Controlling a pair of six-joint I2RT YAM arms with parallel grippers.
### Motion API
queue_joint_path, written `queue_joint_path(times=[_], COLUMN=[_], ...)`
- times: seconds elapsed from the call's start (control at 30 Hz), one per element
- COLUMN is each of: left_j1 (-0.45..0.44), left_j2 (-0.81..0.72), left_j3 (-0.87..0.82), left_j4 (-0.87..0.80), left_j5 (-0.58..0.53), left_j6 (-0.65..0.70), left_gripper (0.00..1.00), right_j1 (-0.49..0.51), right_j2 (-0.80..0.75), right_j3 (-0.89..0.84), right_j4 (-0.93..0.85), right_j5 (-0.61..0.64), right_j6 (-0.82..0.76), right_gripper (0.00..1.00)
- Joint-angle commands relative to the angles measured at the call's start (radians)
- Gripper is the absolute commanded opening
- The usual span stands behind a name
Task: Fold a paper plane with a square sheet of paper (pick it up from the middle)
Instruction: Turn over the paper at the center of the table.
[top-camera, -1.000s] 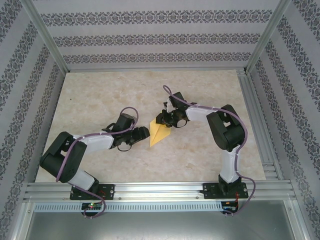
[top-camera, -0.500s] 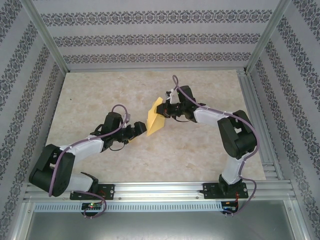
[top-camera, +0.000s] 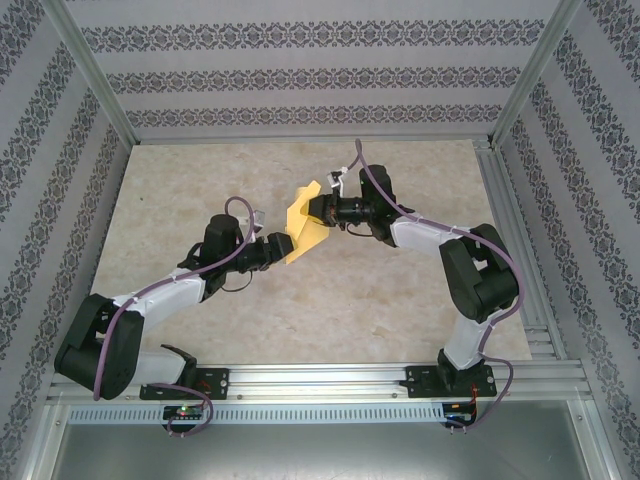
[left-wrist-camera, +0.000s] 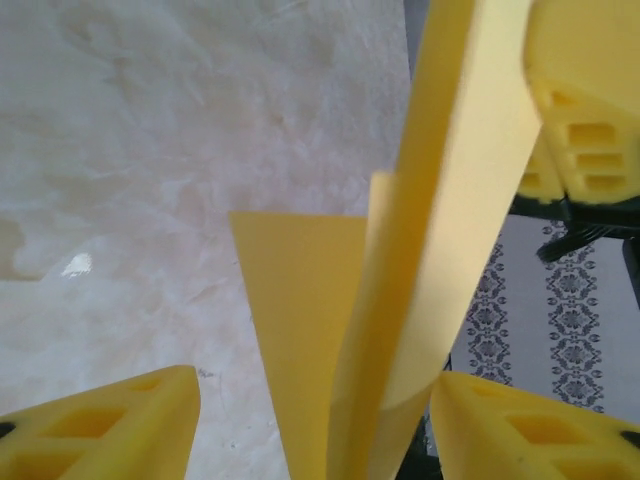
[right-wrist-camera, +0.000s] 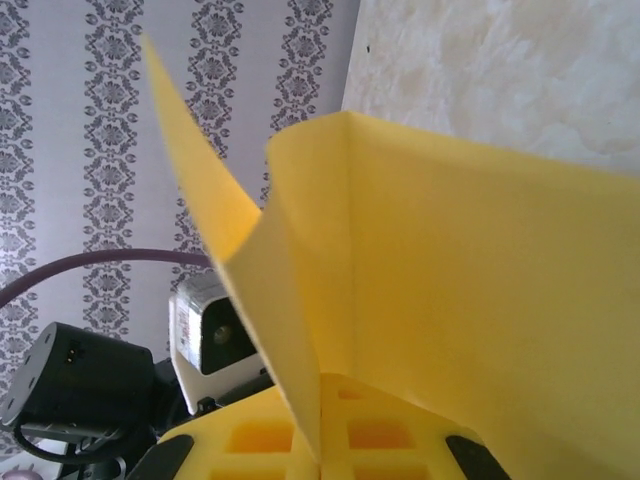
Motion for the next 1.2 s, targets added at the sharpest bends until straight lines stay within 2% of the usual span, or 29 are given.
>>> queue_joint_path(times=[0.0,0.5,0.83,0.97,1.07,1.17], left_j1=[0.01,0.011,0.011,0.011,0.013,0.011], left_j2=[0.009,-0.001,-0.002,-0.007,-0.023,-0.059], left_j3=[0.03,0.023,0.023,0.024,0.031,0.063], left_j4=[0.058,0.133,0.127,0.123,0.067,-0.09], left_j5=[0.016,0.034,0.027,0.021,0.0,-0.056], left_j6=[0.019,0.033,0.046,0.052,0.077,0.154], left_gripper=[0.56,0.33,0.11,0.05,0.05,0.05], right_j1=[0.014,0.022,0.015,0.007,-0.011,-0.042], right_j2=[-0.005,0.02,0.015,0.003,-0.027,-0.088], right_j3=[-0.007,0.009,0.019,0.021,0.016,-0.003], right_j4=[0.004,-0.042,-0.076,-0.111,-0.177,-0.274], right_j5=[-0.04,-0.063,-0.064,-0.054,-0.015,0.067], right_j6=[-0.007,-0.029,-0.052,-0.075,-0.121,-0.197], right_gripper=[0.07,0.06,0.11,0.19,0.34,0.47])
